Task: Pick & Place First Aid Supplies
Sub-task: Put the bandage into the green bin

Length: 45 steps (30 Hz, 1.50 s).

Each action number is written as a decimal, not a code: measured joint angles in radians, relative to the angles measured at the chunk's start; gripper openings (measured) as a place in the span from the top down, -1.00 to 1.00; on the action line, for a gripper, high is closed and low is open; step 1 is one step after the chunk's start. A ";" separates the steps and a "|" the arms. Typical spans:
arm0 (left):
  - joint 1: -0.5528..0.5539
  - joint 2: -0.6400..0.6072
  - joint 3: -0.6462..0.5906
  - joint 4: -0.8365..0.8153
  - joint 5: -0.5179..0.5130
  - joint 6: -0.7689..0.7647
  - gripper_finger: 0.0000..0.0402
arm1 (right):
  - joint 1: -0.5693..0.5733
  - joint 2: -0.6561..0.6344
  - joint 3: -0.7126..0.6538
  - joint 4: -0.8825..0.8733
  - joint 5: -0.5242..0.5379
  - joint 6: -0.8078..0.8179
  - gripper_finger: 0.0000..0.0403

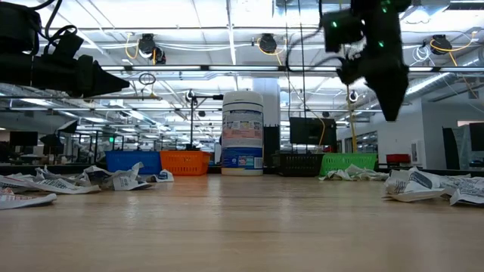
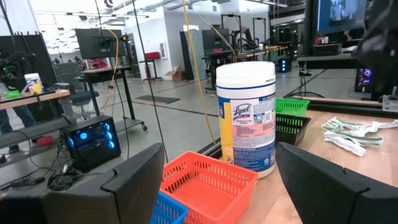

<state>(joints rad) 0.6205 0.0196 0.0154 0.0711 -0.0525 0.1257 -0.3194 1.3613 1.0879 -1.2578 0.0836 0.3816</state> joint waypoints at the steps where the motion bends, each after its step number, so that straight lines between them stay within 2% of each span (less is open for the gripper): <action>1: 0.000 0.000 0.000 0.000 0.000 0.000 -0.54 | -0.002 -0.004 -0.037 0.025 -0.001 0.000 0.02; 9: 0.000 0.000 0.000 0.000 0.000 0.000 -0.54 | -0.035 0.010 -0.274 0.270 0.001 -0.026 0.02; 14: 0.000 0.000 0.000 0.000 0.000 0.000 -0.54 | -0.056 0.024 -0.352 0.381 0.089 -0.067 0.04; 19: 0.000 0.000 0.000 0.000 0.000 0.000 -0.54 | -0.061 0.024 -0.356 0.405 0.077 -0.079 0.09; 28: 0.000 0.000 0.000 0.000 0.000 0.000 -0.54 | -0.098 0.024 -0.356 0.418 0.074 -0.121 0.35; 35: 0.000 0.000 0.000 0.000 0.000 0.000 -0.54 | -0.145 0.054 -0.366 0.436 -0.013 -0.150 0.52; 39: 0.000 0.000 0.000 0.000 0.000 0.000 -0.54 | -0.147 0.094 -0.361 0.450 -0.058 -0.168 0.67; 43: 0.000 0.000 0.000 0.000 0.000 0.000 -0.54 | -0.140 0.099 -0.362 0.452 -0.059 -0.161 0.93; 45: 0.000 0.000 0.000 0.000 0.000 0.000 -0.54 | -0.131 0.084 -0.364 0.452 -0.054 -0.157 0.96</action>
<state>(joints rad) 0.6205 0.0195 0.0154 0.0715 -0.0525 0.1257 -0.4502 1.4457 0.7242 -0.8056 0.0296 0.2251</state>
